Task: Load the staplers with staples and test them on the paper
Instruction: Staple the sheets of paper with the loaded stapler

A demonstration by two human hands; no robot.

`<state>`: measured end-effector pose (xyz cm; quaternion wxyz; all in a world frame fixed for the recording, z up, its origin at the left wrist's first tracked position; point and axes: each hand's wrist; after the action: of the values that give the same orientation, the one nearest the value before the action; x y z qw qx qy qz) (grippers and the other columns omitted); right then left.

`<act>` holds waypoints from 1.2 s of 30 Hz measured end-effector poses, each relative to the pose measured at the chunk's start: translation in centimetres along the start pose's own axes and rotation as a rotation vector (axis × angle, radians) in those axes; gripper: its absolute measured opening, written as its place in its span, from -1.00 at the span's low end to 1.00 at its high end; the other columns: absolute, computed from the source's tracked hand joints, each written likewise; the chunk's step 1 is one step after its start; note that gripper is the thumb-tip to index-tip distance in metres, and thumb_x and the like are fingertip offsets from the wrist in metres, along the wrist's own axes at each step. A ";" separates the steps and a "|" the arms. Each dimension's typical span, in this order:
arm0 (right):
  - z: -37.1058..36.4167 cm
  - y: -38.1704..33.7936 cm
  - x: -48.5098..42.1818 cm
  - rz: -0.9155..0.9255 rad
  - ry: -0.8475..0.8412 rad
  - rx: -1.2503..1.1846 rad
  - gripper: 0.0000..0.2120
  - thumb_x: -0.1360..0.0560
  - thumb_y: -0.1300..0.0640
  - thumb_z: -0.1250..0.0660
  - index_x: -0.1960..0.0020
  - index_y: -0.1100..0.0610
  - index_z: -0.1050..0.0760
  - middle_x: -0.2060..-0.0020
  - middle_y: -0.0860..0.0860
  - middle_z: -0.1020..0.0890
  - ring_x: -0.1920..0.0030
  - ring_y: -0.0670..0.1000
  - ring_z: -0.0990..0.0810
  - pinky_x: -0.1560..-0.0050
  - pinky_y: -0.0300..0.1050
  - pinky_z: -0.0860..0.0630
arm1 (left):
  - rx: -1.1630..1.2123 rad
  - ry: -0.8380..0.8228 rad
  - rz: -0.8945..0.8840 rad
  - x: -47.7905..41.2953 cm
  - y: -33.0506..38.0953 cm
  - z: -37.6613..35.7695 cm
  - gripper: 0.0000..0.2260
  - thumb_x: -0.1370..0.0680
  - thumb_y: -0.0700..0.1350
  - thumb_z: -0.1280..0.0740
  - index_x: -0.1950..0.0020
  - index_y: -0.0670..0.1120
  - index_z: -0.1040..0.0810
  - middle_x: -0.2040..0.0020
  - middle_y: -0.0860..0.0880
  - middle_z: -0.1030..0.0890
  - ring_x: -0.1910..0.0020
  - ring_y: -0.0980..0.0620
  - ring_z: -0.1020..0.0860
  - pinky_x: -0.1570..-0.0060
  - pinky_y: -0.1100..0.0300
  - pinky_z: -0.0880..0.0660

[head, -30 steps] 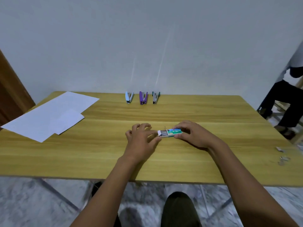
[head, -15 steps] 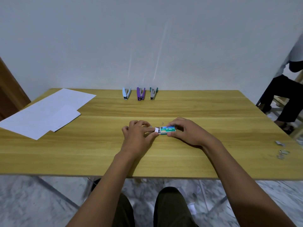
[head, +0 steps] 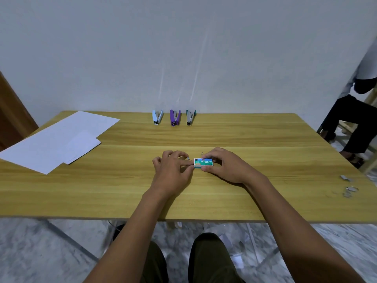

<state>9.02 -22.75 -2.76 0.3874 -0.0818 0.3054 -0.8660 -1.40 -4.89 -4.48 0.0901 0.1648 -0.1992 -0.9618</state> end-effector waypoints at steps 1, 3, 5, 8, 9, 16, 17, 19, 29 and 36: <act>0.0 -0.1 0.0 -0.003 -0.006 0.003 -0.62 -0.51 -0.07 -0.42 -0.30 -0.04 -0.54 -0.09 -0.15 -0.52 -0.09 -0.12 -0.50 -0.08 -0.22 -0.48 | 0.012 0.013 -0.002 0.0 -0.1 -0.1 -0.76 -0.59 0.11 -0.26 -0.22 0.22 -0.61 -0.26 0.21 -0.49 -0.30 0.13 -0.25 -0.05 0.17 0.02; 0.1 -0.1 0.2 -0.016 -0.017 -0.011 -0.62 -0.52 -0.08 -0.41 -0.31 -0.04 -0.53 -0.12 -0.12 -0.53 -0.11 -0.11 -0.50 -0.10 -0.19 -0.49 | 0.093 0.058 -0.003 0.1 0.0 -0.1 -0.78 -0.59 0.07 -0.27 -0.16 0.18 -0.65 -0.17 0.22 -0.51 -0.21 0.21 -0.27 -0.06 0.17 0.00; 0.5 0.2 0.5 -0.032 0.002 -0.050 -0.64 -0.52 -0.09 -0.40 -0.29 -0.05 -0.55 -0.11 -0.11 -0.54 -0.09 -0.12 -0.50 -0.06 -0.23 -0.46 | 0.295 0.105 0.019 -0.1 0.2 0.3 -0.81 -0.59 -0.04 -0.28 -0.08 0.12 -0.67 -0.09 0.21 -0.53 -0.16 0.24 -0.37 -0.15 0.17 -0.12; 1.5 1.0 1.3 -0.070 0.047 -0.064 -0.68 -0.53 -0.09 -0.38 -0.26 -0.06 -0.56 -0.07 -0.14 -0.53 -0.04 -0.15 -0.49 0.04 -0.29 -0.40 | 0.599 0.174 0.062 -0.7 0.4 0.9 -0.79 -0.59 -0.21 -0.24 -0.01 -0.01 -0.66 -0.05 0.11 -0.60 -0.11 0.18 -0.52 -0.10 0.30 -0.40; 1.7 1.4 1.7 -0.080 0.063 -0.056 -0.68 -0.53 -0.09 -0.38 -0.26 -0.05 -0.56 -0.06 -0.14 -0.53 -0.02 -0.16 -0.49 0.07 -0.30 -0.38 | 0.635 0.178 0.078 -1.0 0.6 1.0 -0.78 -0.60 -0.22 -0.23 -0.03 -0.03 -0.66 -0.06 0.08 -0.61 -0.11 0.18 -0.53 -0.05 0.36 -0.42; 1.5 2.8 2.6 -0.079 0.177 -0.016 -0.71 -0.49 0.08 -0.41 -0.21 -0.02 -0.59 0.02 -0.13 -0.51 0.04 -0.21 -0.44 0.02 -0.32 -0.33 | 0.512 -0.076 -0.029 -4.5 2.6 -0.9 -0.73 -0.62 -0.19 -0.21 -0.24 -0.08 -0.62 -0.27 0.00 -0.59 -0.27 0.10 -0.49 -0.21 0.36 -0.36; 1.4 2.8 2.5 -0.082 0.180 -0.008 -0.70 -0.49 0.08 -0.40 -0.22 -0.02 -0.59 0.01 -0.13 -0.51 0.03 -0.19 -0.44 -0.02 -0.28 -0.34 | 0.436 -0.145 -0.074 -4.7 2.8 -1.1 -0.72 -0.62 -0.17 -0.22 -0.27 -0.08 -0.61 -0.31 -0.01 -0.58 -0.31 0.09 -0.47 -0.26 0.30 -0.35; 1.3 2.9 2.3 -0.094 0.176 -0.002 -0.67 -0.48 0.01 -0.39 -0.24 -0.06 -0.57 0.00 -0.13 -0.50 -0.03 -0.14 -0.44 -0.06 -0.19 -0.39 | 0.373 -0.226 -0.120 -4.9 3.3 -1.2 -0.72 -0.61 -0.15 -0.23 -0.27 -0.07 -0.62 -0.34 0.00 -0.57 -0.32 0.10 -0.47 -0.29 0.25 -0.39; 1.2 2.1 2.4 -0.137 0.163 -0.018 -0.65 -0.45 -0.24 -0.38 -0.17 -0.13 -0.60 -0.01 -0.15 -0.52 -0.08 -0.08 -0.49 -0.10 -0.07 -0.49 | 0.570 -0.184 -0.016 -0.9 2.4 0.8 -0.76 -0.59 -0.19 -0.26 -0.06 -0.02 -0.72 0.01 0.14 -0.70 -0.02 0.29 -0.59 0.01 0.49 -0.44; 0.1 0.4 4.0 -0.115 0.168 0.001 -0.68 -0.46 -0.25 -0.36 -0.15 -0.14 -0.60 -0.01 -0.13 -0.54 -0.06 -0.07 -0.50 -0.15 0.04 -0.50 | 0.691 -0.137 0.058 2.1 2.4 1.7 -0.77 -0.59 -0.25 -0.26 -0.08 -0.12 -0.70 0.10 0.03 -0.74 0.11 0.31 -0.63 0.12 0.45 -0.44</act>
<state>6.58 -25.92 -3.33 0.3100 -0.0260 0.3312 -0.8908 -3.67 -6.98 -2.63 0.0429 0.1151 -0.5232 -0.8433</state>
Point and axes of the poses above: each hand's wrist, its own x-axis away from the middle knuckle, its own z-axis out of the back of the hand, y = z × x
